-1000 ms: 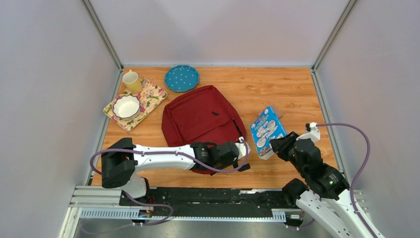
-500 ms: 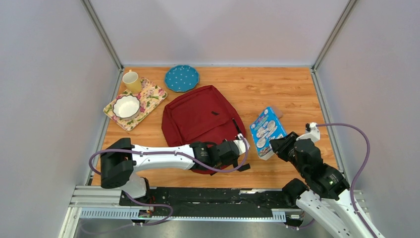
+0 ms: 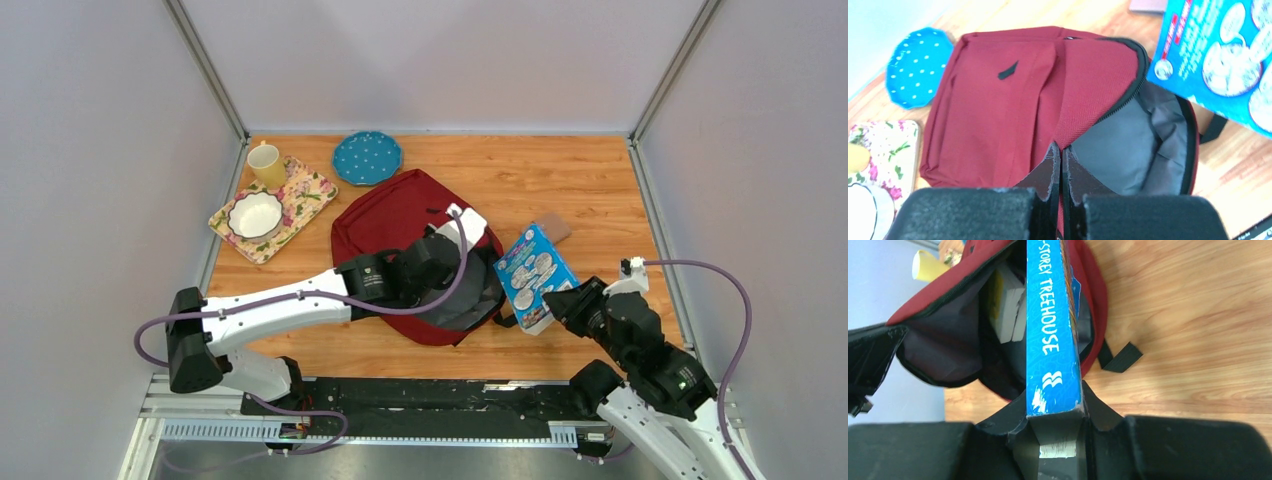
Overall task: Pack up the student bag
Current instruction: Place the book in the student bag.
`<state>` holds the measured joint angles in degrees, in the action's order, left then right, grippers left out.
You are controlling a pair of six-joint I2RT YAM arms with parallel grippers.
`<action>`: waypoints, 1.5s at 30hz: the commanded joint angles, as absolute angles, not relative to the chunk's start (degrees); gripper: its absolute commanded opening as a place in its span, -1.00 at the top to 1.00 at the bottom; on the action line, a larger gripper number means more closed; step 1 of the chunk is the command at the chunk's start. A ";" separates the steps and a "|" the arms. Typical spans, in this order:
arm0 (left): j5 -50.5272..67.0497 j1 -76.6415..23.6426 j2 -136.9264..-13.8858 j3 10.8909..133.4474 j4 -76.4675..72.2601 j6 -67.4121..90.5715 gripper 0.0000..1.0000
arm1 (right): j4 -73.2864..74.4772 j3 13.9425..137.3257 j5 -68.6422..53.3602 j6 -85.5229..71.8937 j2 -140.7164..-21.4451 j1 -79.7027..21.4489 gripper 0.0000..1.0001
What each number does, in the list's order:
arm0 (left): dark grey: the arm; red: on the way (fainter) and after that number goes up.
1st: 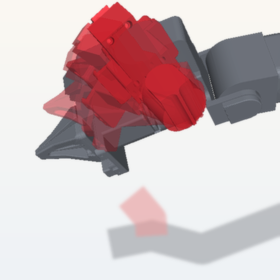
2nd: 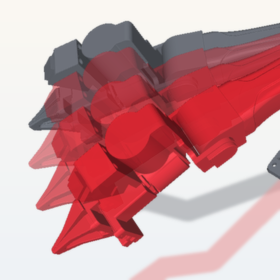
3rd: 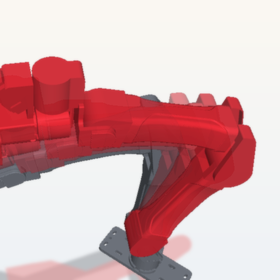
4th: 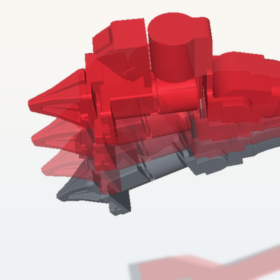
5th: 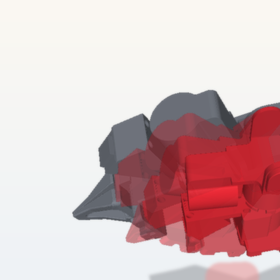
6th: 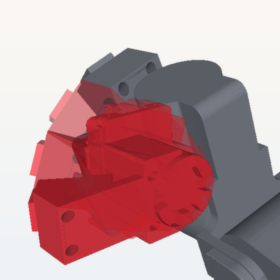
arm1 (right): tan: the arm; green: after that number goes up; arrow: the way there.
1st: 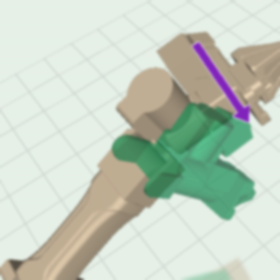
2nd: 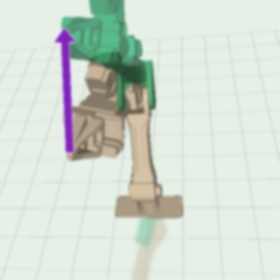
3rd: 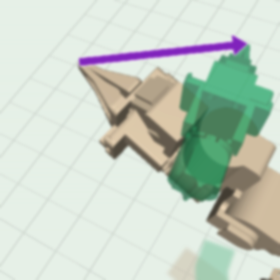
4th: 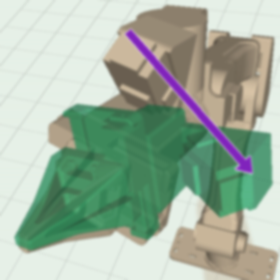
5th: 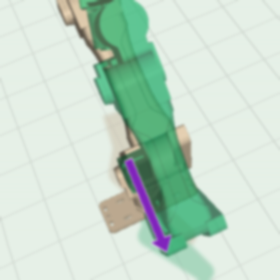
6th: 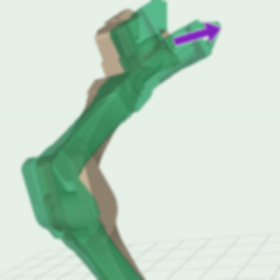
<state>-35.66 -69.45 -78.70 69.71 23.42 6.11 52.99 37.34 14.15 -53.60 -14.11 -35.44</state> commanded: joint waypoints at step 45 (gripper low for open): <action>-29.09 -69.08 -62.40 60.91 9.05 16.44 1.00 | -44.04 33.04 -0.64 -73.39 -85.15 -41.03 0.85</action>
